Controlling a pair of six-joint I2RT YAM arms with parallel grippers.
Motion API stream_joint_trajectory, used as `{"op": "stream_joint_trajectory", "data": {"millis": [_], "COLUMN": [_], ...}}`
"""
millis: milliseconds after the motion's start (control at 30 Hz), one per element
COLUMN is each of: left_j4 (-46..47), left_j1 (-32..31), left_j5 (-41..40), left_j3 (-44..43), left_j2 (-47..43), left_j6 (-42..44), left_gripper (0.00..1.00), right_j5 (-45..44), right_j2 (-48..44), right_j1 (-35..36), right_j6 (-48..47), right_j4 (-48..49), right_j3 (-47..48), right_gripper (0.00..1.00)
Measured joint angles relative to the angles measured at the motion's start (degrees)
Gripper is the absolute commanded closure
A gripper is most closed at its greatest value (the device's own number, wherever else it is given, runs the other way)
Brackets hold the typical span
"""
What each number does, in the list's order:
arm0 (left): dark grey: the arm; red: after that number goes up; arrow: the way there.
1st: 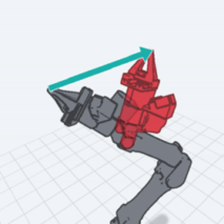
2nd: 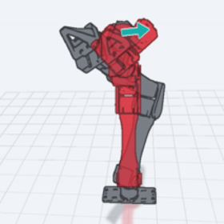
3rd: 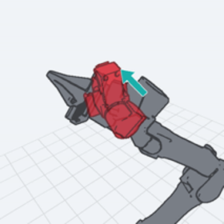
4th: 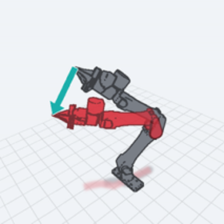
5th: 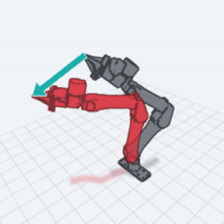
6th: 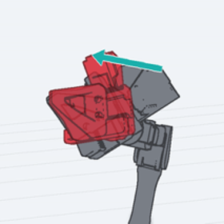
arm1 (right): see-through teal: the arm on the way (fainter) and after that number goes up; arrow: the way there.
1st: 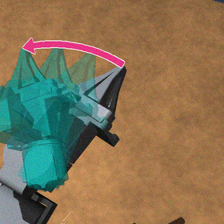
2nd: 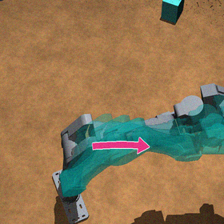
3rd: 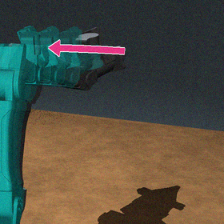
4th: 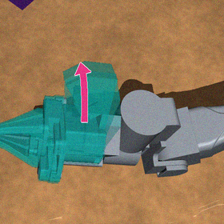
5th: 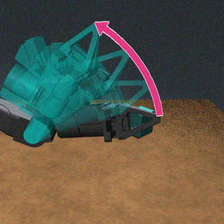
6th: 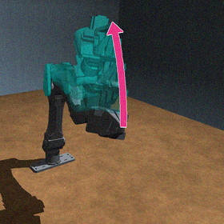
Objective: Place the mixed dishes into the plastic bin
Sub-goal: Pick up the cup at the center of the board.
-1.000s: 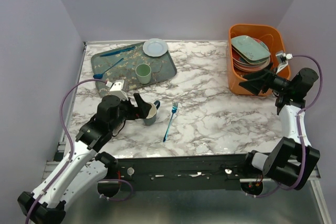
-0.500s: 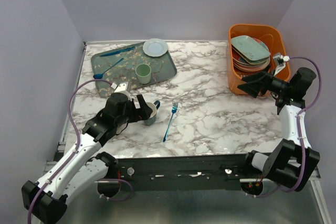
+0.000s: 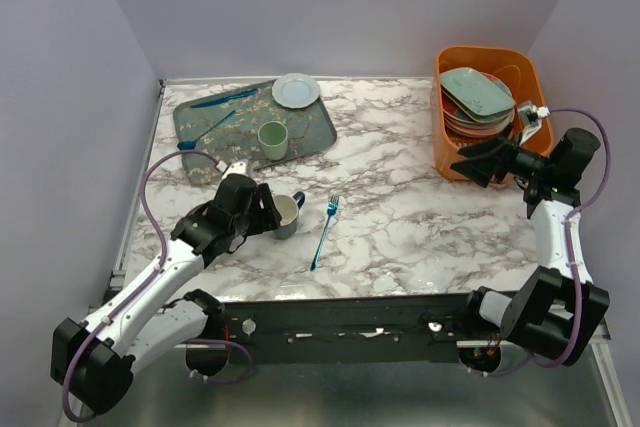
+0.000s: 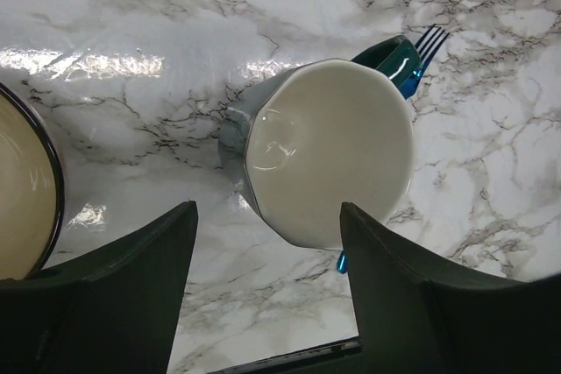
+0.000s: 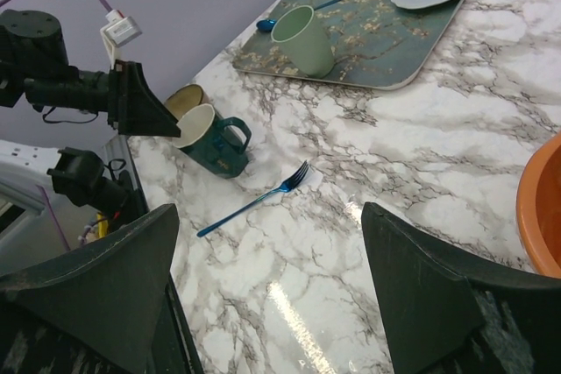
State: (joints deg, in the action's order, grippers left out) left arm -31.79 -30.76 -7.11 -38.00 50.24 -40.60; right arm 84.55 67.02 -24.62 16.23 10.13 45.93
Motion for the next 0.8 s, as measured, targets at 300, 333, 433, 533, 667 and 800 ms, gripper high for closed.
{"op": "stream_joint_trajectory", "data": {"millis": [300, 333, 433, 533, 667, 800], "left_j4": [1.2, 1.46, 1.86, 1.9, 1.99, 2.08], "left_j1": [-1.27, -1.38, -1.77, -1.97, -1.99, -1.99], "left_j5": [-1.81, -1.92, -2.82, -3.37, -4.13, -4.76], "left_j3": [-0.57, -0.7, -0.9, -0.9, -0.9, -1.01], "left_j2": [6.36, 6.75, 7.32, 7.32, 7.5, 8.09], "left_j6": [-0.81, -0.81, -0.83, -0.85, -0.81, -0.13], "left_gripper": [0.51, 0.53, 0.58, 0.64, 0.78, 0.99], "right_j5": [0.0, 0.0, 0.0, 0.0, 0.0, 0.0], "right_j2": [-0.02, -0.07, -0.26, -0.35, -0.46, -0.98], "right_j1": [0.66, 0.68, 1.03, 1.31, 1.75, 2.21], "right_j6": [-1.38, -1.51, -2.38, -2.86, -3.67, -5.44], "right_j4": [-0.79, -0.9, -1.6, -2.21, -2.93, -4.48], "right_j3": [0.02, 0.02, 0.26, 0.61, 0.74, 0.92], "right_gripper": [0.07, 0.07, 0.07, 0.07, 0.07, 0.04]}}
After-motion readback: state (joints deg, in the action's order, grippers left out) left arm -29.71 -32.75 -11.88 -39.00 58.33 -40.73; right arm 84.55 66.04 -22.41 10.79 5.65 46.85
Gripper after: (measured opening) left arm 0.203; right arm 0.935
